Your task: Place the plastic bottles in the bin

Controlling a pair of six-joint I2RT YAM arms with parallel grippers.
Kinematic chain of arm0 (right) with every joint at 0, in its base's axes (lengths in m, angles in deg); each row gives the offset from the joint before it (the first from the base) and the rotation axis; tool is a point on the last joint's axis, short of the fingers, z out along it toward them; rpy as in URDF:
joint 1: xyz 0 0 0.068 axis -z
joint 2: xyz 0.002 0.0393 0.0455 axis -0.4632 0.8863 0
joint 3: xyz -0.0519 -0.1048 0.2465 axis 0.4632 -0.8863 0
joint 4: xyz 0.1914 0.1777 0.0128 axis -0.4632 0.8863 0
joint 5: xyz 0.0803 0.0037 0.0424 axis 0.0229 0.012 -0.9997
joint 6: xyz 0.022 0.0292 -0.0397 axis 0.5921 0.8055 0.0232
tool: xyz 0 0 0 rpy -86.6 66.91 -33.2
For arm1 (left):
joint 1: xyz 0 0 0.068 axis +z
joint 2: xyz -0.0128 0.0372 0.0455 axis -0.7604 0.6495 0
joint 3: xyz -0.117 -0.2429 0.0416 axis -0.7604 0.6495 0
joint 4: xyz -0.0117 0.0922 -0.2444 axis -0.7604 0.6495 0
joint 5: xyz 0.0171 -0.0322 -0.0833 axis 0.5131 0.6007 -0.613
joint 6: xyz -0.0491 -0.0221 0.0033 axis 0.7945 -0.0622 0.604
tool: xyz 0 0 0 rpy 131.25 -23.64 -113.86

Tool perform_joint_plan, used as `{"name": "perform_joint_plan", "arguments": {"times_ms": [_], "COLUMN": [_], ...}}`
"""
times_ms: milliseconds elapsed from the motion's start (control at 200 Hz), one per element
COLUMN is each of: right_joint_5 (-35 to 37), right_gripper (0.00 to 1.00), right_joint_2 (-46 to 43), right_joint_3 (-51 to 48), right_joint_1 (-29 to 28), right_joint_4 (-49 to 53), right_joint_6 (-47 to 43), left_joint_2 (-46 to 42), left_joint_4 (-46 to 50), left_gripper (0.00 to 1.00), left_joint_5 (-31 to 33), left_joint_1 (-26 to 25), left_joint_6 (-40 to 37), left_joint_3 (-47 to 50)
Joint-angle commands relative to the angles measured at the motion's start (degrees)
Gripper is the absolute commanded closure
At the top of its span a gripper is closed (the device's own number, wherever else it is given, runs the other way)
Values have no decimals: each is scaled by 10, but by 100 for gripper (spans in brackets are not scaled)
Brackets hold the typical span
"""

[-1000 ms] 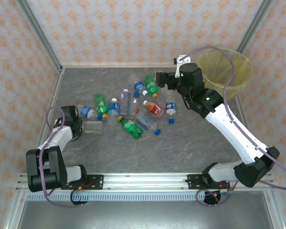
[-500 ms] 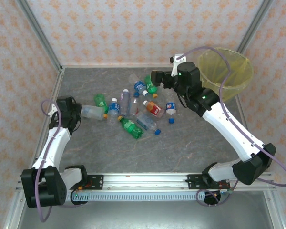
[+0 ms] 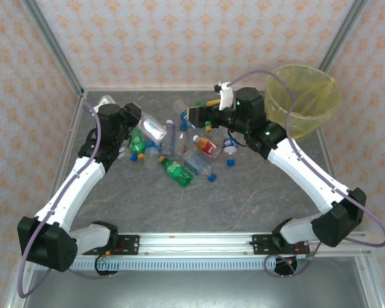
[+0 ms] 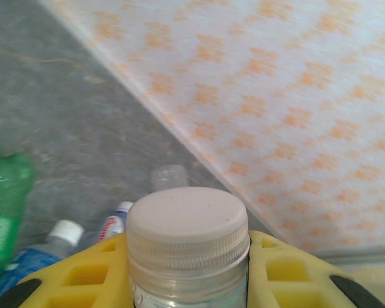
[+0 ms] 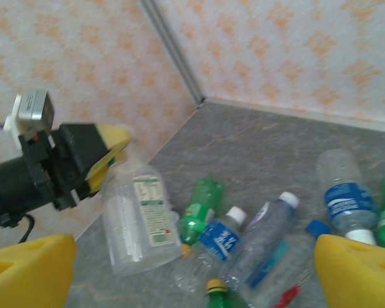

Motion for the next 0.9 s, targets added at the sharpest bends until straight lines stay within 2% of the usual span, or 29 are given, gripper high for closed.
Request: {"name": "perform_joint_plan", "arguments": {"times_ms": [0, 225, 345, 571, 891], "right_joint_5": [-78, -97, -110, -121, -150], "right_gripper": [7, 9, 11, 16, 27], "right_joint_2": [10, 35, 50, 84, 117], "right_joint_3": [-11, -9, -6, 18, 49], "right_joint_1": [-6, -27, -36, -51, -59], "right_joint_4": [-27, -29, -35, -30, -32], "right_joint_6": [21, 23, 30, 31, 33], "left_joint_2": [11, 26, 25, 23, 3], "left_joint_4": [-67, -114, -150, -191, -195], "left_gripper": [69, 69, 69, 69, 69], "left_joint_5": [-19, -83, -132, -186, -216], "left_joint_1": [-22, -59, -68, -81, -83], "left_joint_6": [-82, -142, -150, -143, -134], "left_joint_3": [-34, -69, -72, -69, -52]}}
